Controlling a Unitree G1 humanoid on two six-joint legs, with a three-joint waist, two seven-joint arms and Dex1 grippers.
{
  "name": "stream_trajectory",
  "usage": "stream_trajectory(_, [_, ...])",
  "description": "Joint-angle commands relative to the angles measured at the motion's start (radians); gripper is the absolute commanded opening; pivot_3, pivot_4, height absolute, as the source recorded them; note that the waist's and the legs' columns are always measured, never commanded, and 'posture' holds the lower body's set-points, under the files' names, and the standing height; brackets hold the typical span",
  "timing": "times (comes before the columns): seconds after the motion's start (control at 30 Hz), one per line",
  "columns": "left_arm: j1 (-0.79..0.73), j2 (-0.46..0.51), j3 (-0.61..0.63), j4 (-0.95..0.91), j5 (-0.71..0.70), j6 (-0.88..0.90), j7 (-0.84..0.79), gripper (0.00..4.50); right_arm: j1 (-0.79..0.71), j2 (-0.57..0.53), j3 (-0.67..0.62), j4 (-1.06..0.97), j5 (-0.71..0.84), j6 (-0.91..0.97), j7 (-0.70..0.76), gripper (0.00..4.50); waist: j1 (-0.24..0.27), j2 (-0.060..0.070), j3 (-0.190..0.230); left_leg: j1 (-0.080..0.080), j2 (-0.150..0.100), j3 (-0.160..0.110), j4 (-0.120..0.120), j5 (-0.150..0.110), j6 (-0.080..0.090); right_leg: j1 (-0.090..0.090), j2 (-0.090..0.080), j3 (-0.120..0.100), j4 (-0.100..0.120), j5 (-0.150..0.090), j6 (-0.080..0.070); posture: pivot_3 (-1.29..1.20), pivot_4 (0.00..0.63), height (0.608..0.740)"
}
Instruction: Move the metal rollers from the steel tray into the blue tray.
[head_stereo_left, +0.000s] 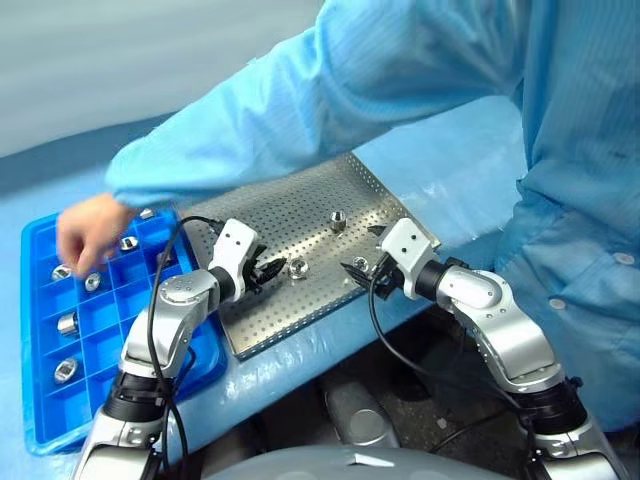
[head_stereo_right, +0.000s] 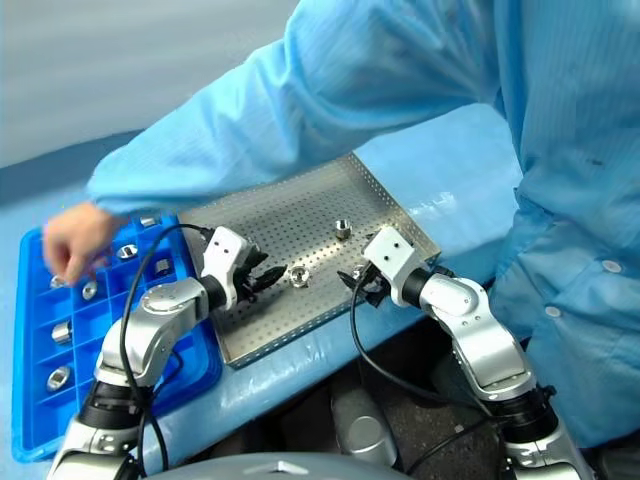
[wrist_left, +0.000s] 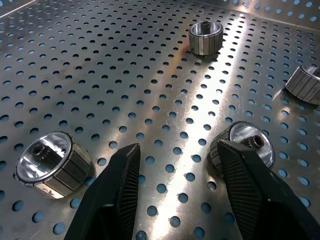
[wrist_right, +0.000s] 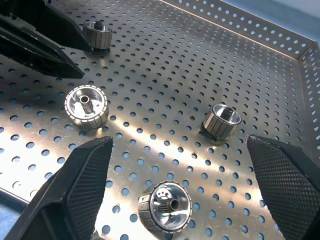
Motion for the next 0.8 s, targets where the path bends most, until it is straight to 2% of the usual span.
stream_trajectory(0.03, [-0.016, -0.016, -0.025, 0.026, -0.017, -0.052, -0.033, 2.8, -0.001, -0.009, -0.013, -0.022, -0.004, -0.016, 0.002, 4.5, 0.003, 0.0, 0.0, 0.0, 0.0, 0.0, 0.0, 0.0, 0.0, 0.0, 0.0, 0.0, 0.0, 0.0, 0.0, -0.37, 0.15, 0.74])
stream_trajectory(0.1, [-0.022, -0.028, -0.033, 0.054, -0.009, -0.057, -0.028, 3.2, 0.001, -0.008, -0.014, -0.025, -0.006, -0.015, 0.002, 4.5, 0.002, 0.0, 0.0, 0.0, 0.0, 0.0, 0.0, 0.0, 0.0, 0.0, 0.0, 0.0, 0.0, 0.0, 0.0, -0.38, 0.15, 0.74])
stream_trajectory(0.17, [-0.036, -0.048, -0.043, 0.095, 0.012, -0.055, 0.001, 3.81, 0.007, -0.009, -0.019, -0.032, -0.008, -0.012, 0.0, 4.5, 0.002, 0.0, 0.0, 0.001, 0.0, 0.0, 0.0, 0.0, 0.0, 0.0, 0.0, 0.0, 0.0, 0.0, 0.0, -0.39, 0.15, 0.74])
stream_trajectory(0.8, [-0.048, -0.089, -0.032, 0.095, -0.041, -0.105, -0.038, 3.81, 0.036, -0.017, -0.029, -0.055, -0.018, 0.0, -0.014, 4.5, -0.022, 0.0, 0.0, 0.001, -0.003, 0.0, 0.001, 0.0, 0.0, 0.001, 0.0, 0.0, 0.0, 0.0, 0.0, -0.42, 0.15, 0.74])
